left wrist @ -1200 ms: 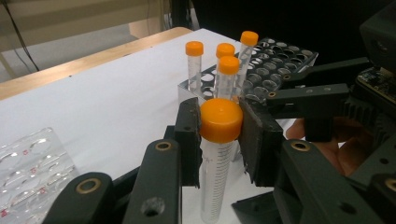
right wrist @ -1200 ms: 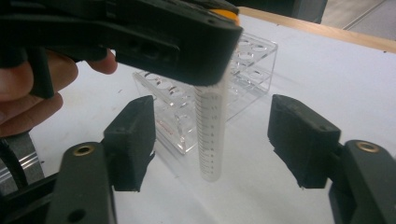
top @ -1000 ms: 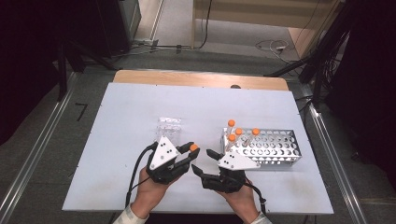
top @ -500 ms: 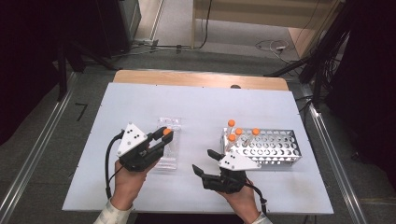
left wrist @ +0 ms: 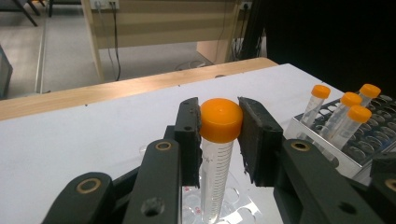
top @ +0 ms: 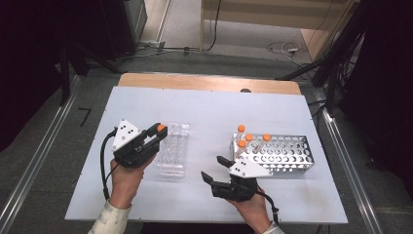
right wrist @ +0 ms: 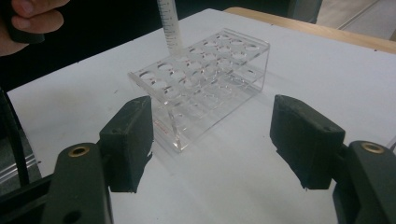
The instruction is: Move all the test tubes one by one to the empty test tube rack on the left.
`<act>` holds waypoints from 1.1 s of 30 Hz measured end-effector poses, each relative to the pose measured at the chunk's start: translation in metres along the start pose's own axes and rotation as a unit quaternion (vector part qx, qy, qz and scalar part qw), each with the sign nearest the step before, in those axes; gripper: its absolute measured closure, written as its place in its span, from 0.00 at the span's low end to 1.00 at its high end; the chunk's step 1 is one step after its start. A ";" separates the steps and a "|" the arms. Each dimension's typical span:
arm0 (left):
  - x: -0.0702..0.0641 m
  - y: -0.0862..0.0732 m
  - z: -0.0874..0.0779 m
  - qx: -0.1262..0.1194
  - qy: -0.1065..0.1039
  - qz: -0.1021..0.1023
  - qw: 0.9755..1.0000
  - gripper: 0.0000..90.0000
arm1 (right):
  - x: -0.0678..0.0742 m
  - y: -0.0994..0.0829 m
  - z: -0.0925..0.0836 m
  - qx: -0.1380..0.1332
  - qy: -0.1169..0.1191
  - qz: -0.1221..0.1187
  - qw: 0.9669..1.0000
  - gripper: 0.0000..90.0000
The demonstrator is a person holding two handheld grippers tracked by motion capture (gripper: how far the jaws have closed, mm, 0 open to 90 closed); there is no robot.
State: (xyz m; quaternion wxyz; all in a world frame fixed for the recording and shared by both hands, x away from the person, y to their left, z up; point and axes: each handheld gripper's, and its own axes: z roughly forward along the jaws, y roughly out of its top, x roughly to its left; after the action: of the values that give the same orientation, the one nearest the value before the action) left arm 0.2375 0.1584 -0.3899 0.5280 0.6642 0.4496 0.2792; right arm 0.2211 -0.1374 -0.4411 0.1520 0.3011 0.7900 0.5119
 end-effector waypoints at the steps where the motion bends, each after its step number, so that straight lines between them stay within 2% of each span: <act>1: 0.001 0.000 0.001 -0.002 0.002 -0.002 1.000 0.78 | 0.000 0.000 0.000 0.000 0.000 0.000 1.000 0.32; 18: 0.010 0.007 0.011 -0.006 0.018 0.000 1.000 0.79 | -0.001 0.000 -0.002 -0.003 -0.003 0.002 1.000 0.32; 24: 0.010 0.011 0.022 -0.005 0.023 0.002 1.000 0.79 | -0.003 0.001 -0.004 -0.004 -0.004 0.004 1.000 0.32; 33: 0.016 0.017 0.037 -0.001 0.044 0.008 0.999 0.79 | -0.004 0.001 -0.006 -0.007 -0.005 0.003 1.000 0.33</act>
State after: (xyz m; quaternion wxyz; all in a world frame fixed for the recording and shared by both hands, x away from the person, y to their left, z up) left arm 0.2806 0.1550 -0.3857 0.5059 0.6544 0.4668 0.3129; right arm 0.2215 -0.1441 -0.4382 0.1564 0.3049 0.7845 0.5169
